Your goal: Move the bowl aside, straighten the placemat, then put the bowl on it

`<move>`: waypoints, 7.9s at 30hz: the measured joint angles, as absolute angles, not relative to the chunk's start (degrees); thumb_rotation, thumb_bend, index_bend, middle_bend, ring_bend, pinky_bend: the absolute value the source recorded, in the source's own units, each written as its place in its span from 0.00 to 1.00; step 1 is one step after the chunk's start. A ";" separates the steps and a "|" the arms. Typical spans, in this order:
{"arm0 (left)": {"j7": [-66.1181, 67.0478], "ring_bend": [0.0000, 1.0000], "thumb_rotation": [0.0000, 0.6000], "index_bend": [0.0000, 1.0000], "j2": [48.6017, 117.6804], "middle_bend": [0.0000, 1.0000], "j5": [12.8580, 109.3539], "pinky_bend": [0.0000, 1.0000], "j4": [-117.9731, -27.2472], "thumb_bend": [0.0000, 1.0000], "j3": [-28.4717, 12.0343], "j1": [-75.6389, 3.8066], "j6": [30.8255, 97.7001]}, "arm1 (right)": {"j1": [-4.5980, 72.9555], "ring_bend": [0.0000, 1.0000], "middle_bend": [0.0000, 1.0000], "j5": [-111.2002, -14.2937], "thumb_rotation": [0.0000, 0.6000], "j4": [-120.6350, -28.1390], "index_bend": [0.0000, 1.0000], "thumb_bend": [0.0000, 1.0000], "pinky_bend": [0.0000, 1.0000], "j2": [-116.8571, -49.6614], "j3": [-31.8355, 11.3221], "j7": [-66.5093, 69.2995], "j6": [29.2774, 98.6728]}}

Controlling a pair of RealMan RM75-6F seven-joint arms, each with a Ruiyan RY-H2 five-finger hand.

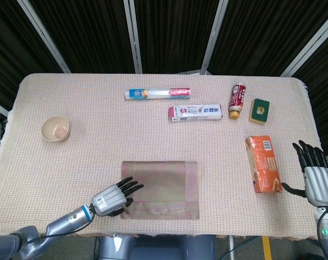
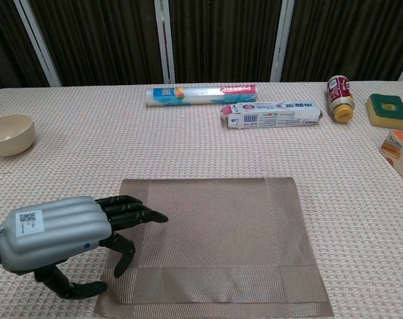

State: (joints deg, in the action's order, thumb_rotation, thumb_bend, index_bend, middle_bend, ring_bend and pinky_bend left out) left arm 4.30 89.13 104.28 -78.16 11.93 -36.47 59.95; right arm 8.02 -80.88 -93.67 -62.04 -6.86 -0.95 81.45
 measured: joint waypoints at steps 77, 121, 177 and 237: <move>-6.15 0.00 1.00 0.00 93.05 0.00 61.99 0.00 -53.56 0.00 -15.81 -41.74 46.31 | 9.26 0.00 0.00 -79.93 1.00 -92.69 0.00 0.00 0.00 -63.31 -6.36 -3.23 78.55; 21.61 0.00 1.00 0.00 66.72 0.00 66.84 0.00 -100.14 0.00 -6.08 -18.28 80.23 | 37.72 0.00 0.01 -103.18 1.00 -86.23 0.16 0.06 0.00 -80.96 -0.13 -5.40 47.86; 18.56 0.00 1.00 0.00 64.07 0.00 67.49 0.00 -101.64 0.00 -7.35 -16.75 77.46 | 38.85 0.00 0.05 -102.74 1.00 -73.23 0.37 0.29 0.00 -88.87 4.85 -3.36 58.44; 16.75 0.00 1.00 0.00 63.79 0.00 67.17 0.00 -100.41 0.00 -7.54 -17.13 74.53 | 46.38 0.00 0.00 -104.10 1.00 -38.98 0.00 0.00 0.00 -89.66 -2.32 -14.23 70.48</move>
State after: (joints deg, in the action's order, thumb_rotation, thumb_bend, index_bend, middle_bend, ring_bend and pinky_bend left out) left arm 16.75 63.79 67.17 -100.41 -7.54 -17.13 74.53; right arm 46.38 -104.10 -38.98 -89.66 -2.32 -14.23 70.48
